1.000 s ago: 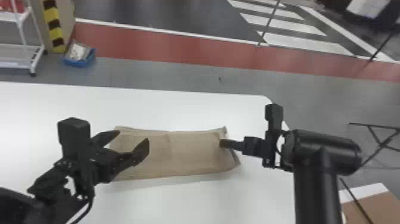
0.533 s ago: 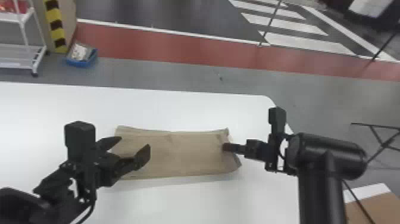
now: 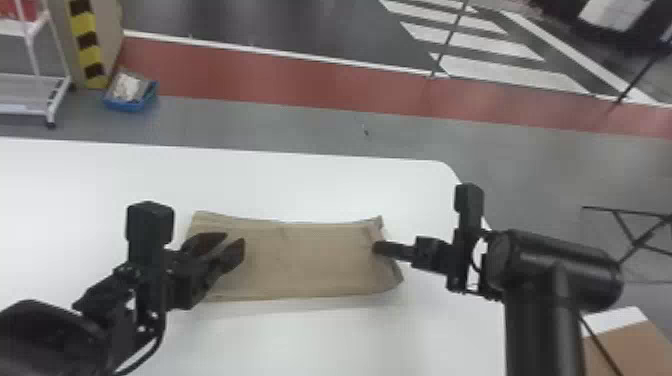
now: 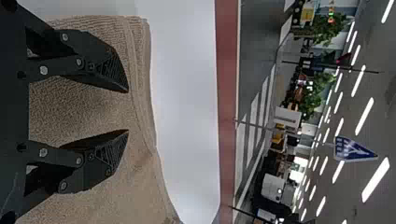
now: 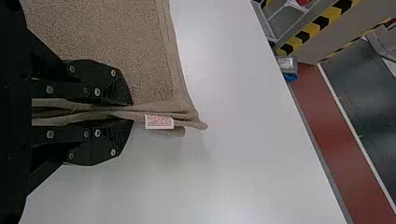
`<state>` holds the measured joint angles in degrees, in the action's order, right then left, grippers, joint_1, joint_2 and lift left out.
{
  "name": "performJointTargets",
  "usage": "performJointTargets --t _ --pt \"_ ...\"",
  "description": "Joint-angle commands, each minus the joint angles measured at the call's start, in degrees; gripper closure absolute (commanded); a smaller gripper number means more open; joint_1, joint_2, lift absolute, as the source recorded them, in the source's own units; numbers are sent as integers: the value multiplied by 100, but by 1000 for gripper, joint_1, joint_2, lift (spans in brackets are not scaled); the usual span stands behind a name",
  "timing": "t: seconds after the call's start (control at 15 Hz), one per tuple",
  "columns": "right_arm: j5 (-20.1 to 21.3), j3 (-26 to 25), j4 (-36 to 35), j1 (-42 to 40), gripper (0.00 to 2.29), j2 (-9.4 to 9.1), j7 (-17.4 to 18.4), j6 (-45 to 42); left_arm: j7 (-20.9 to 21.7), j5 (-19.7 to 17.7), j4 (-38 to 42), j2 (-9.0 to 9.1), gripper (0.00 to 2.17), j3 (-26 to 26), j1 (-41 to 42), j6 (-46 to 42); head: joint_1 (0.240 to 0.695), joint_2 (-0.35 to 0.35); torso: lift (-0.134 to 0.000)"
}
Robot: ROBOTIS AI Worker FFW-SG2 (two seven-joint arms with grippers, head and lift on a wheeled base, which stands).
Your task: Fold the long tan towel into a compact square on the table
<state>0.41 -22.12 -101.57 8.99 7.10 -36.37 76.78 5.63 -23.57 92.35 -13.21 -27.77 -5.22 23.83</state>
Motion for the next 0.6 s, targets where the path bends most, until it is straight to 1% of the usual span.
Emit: performJointTargets --t 0.0,0.13,0.33,0.4,0.53 --pt "3 -56 -3 32 971 11 -11 0 43 55 -15 -24 2138 35 -14 145 695 -338 -124" --pt "-15 -56 -3 32 971 11 -11 -53 70 125 -15 -50 2138 26 -14 162 695 -340 -124" --pt "-120 -56 -55 59 971 2 -46 -18 61 318 -200 11 2138 17 -93 198 695 -335 -124" --pt "-226 -100 -117 59 971 2 -55 53 52 397 -244 46 2138 -27 -120 198 695 -332 -124" --pt "-577 -232 -345 41 971 11 -55 281 61 529 -297 134 2138 -80 -120 233 695 -324 -124"
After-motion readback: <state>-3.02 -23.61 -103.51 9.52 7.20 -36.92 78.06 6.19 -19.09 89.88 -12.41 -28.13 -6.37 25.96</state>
